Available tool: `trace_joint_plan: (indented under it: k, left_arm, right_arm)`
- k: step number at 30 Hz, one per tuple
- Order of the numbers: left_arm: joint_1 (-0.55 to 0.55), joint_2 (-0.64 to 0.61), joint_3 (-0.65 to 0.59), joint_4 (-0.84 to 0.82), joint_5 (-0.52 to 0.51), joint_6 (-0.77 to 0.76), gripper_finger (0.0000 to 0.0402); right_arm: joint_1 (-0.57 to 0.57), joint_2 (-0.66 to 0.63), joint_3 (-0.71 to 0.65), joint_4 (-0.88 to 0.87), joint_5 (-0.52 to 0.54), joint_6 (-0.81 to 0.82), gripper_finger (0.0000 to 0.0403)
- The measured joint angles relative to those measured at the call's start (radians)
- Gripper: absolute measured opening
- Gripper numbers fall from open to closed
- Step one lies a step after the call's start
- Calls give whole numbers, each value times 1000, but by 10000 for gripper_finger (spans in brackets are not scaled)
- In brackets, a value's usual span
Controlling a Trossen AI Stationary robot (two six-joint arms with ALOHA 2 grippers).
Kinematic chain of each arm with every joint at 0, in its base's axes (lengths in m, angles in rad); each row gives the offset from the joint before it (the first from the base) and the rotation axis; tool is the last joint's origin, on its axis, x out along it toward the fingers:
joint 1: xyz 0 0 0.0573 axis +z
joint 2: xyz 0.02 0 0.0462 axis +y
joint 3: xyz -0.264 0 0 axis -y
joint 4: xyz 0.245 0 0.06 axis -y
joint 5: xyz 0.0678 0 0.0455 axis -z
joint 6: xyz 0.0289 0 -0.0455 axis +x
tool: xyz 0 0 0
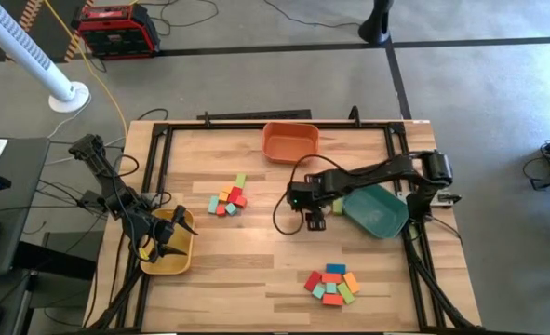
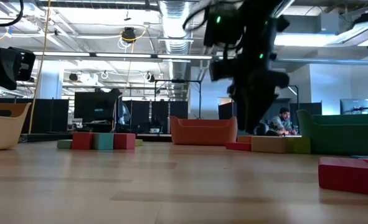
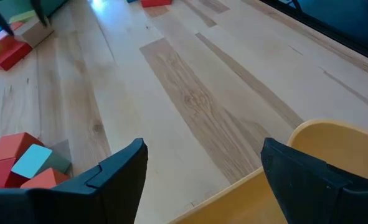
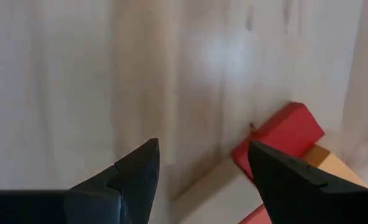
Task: Sort blocks by size
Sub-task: Put the medium red block into the green bin
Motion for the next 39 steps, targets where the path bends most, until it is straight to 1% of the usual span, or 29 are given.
trace_joint_plan:
  k: [8, 12, 17, 19, 22, 28, 32, 37, 39]
  left_arm:
    - [0, 0, 0, 0, 0, 0, 301]
    - [0, 0, 0, 0, 0, 0, 301]
    - [0, 0, 0, 0, 0, 0, 301]
    - [0, 0, 0, 0, 0, 0, 301]
    - [0, 0, 0, 0, 0, 0, 301]
    - [0, 0, 0, 0, 0, 0, 301]
    - [0, 0, 0, 0, 0, 0, 301]
    - [0, 0, 0, 0, 0, 0, 301]
    - [0, 0, 0, 0, 0, 0, 301]
  right_arm:
    - [-91, 60, 0, 1, -14, 19, 271]
    - [-98, 64, 0, 37, -84, 21, 271]
    - [-74, 64, 0, 123, -193, 22, 271]
    - [-61, 64, 0, 142, -214, 22, 271]
    - [-38, 64, 24, 115, -215, 22, 271]
    - [23, 63, 140, 57, -208, -12, 271]
    - [70, 61, 183, 21, -105, -106, 271]
    - [70, 62, 162, 0, -70, -150, 271]
    - [69, 62, 142, -13, -14, -208, 271]
